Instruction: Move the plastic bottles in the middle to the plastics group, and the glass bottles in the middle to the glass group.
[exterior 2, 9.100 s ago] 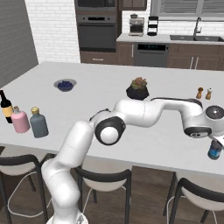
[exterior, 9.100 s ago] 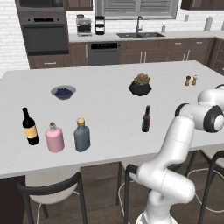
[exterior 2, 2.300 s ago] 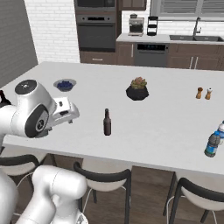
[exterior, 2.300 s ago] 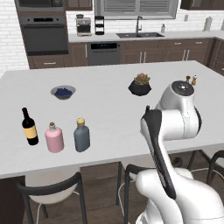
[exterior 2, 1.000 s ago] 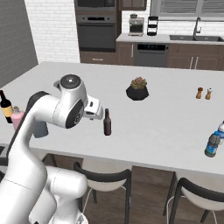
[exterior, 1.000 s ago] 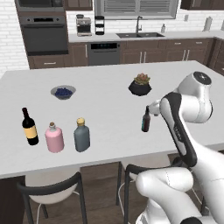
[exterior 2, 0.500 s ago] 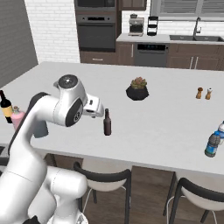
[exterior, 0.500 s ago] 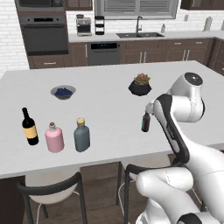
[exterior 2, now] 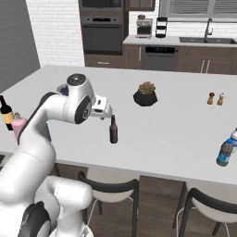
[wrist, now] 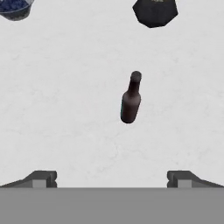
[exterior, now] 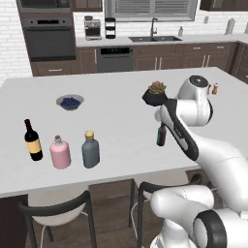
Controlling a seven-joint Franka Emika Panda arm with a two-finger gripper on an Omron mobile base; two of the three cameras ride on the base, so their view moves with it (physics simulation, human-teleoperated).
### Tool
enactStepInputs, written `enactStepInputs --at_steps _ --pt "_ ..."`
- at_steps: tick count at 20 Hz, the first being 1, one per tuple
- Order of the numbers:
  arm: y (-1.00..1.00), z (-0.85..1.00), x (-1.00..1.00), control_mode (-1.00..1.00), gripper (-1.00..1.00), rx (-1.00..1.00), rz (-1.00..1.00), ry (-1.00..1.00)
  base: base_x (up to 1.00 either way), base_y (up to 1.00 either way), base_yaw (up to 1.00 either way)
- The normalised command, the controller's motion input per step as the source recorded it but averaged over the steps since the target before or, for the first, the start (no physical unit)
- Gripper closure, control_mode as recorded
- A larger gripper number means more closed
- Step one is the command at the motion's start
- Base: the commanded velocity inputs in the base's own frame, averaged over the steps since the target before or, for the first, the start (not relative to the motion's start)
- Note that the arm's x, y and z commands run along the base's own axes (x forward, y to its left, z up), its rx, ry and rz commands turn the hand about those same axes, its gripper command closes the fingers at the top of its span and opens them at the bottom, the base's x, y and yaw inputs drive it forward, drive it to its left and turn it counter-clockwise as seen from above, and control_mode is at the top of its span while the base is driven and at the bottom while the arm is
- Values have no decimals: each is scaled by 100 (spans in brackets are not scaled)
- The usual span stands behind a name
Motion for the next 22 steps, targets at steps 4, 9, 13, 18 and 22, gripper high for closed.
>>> enactStepInputs --at_steps 4,9,13,18,22 --pt "-7 -2 23 -100 -100 -1 0 15 0 0 0" --pt "-13 -31 6 -100 -100 0 0 3 0 0 0" --pt "-18 -32 1 -100 -100 0 0 0 0 0 0" --pt "-15 -48 2 -100 -100 0 0 -3 0 0 0" --pt "-1 -45 11 -100 -100 0 0 -12 0 0 0"
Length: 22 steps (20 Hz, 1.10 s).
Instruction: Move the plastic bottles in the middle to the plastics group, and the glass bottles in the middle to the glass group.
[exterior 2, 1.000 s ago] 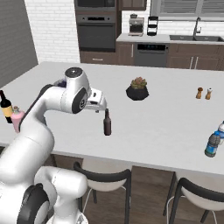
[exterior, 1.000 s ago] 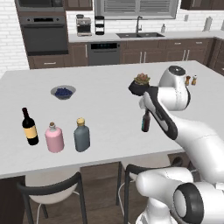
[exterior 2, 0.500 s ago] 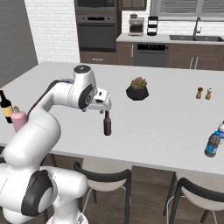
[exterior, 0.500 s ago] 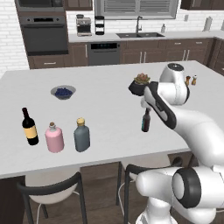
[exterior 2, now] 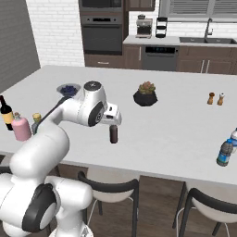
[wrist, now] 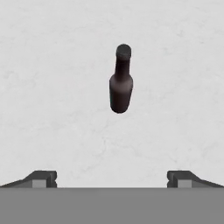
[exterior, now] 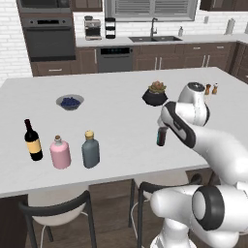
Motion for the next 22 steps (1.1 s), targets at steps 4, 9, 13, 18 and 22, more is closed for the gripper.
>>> enactStepInputs --at_steps 4,9,13,18,22 --pt "0 -28 18 -100 -100 3 2 -18 0 0 0" --pt "0 -29 26 -100 -100 1 2 -17 0 0 0" --pt "-1 -1 27 -100 -100 0 0 -2 0 0 0" --pt "-5 8 17 -100 -100 0 0 9 0 0 0" --pt "-12 0 16 -100 -100 0 0 8 0 0 0"
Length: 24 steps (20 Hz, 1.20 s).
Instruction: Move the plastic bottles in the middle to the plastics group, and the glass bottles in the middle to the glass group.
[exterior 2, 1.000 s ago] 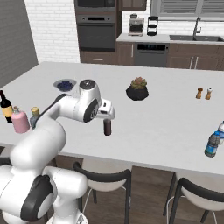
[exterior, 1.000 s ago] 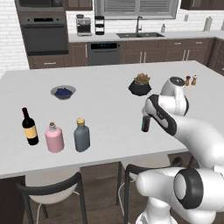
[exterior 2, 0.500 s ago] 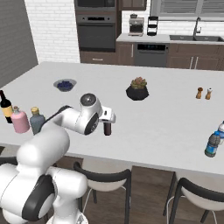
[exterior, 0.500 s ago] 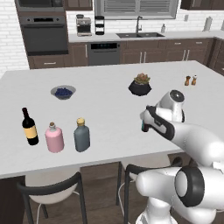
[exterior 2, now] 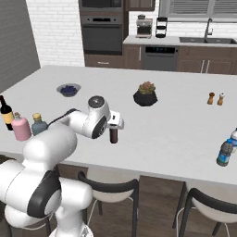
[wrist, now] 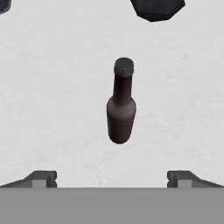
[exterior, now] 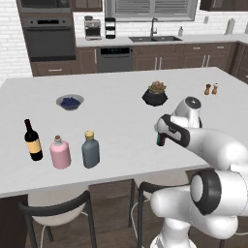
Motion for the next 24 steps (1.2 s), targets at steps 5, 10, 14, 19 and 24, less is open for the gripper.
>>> enactStepInputs --at_steps 5,10,14,19,24 --pt "-14 -5 20 -100 -100 0 0 1 0 0 0" --pt "-5 -12 6 -100 -100 0 0 0 0 0 0" --pt "0 -19 6 -100 -100 0 0 0 0 0 0" --pt "0 -7 1 -100 -100 0 0 0 0 0 0" --pt "0 -7 16 -100 -100 0 0 0 0 0 0"
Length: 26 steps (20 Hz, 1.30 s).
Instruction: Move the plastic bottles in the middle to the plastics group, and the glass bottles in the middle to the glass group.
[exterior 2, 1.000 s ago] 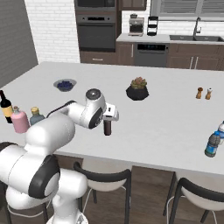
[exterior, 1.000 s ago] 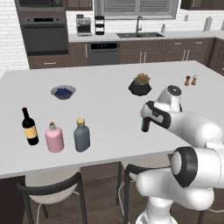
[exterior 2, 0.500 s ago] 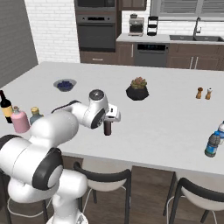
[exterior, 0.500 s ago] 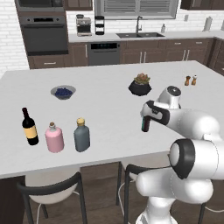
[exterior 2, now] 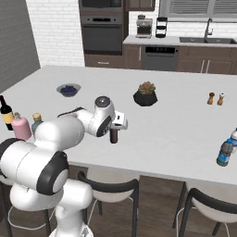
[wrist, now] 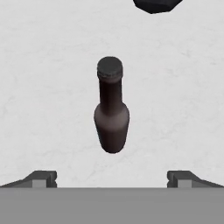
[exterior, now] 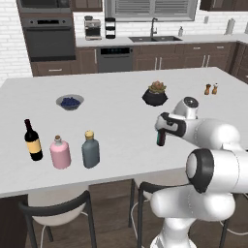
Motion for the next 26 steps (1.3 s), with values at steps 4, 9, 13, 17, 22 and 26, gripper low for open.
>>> enactStepInputs --at_steps 4,9,13,17,22,26 --pt "7 -3 26 -100 -100 0 0 0 0 0 0" --pt "1 -2 18 -100 -100 0 0 0 0 0 0" --pt "0 -12 22 -100 -100 0 0 0 0 0 0" --pt "0 -24 25 -100 -100 0 0 0 0 0 0" --pt "0 -14 17 -100 -100 0 0 0 0 0 0" --pt "0 0 2 -100 -100 0 0 0 0 0 0"
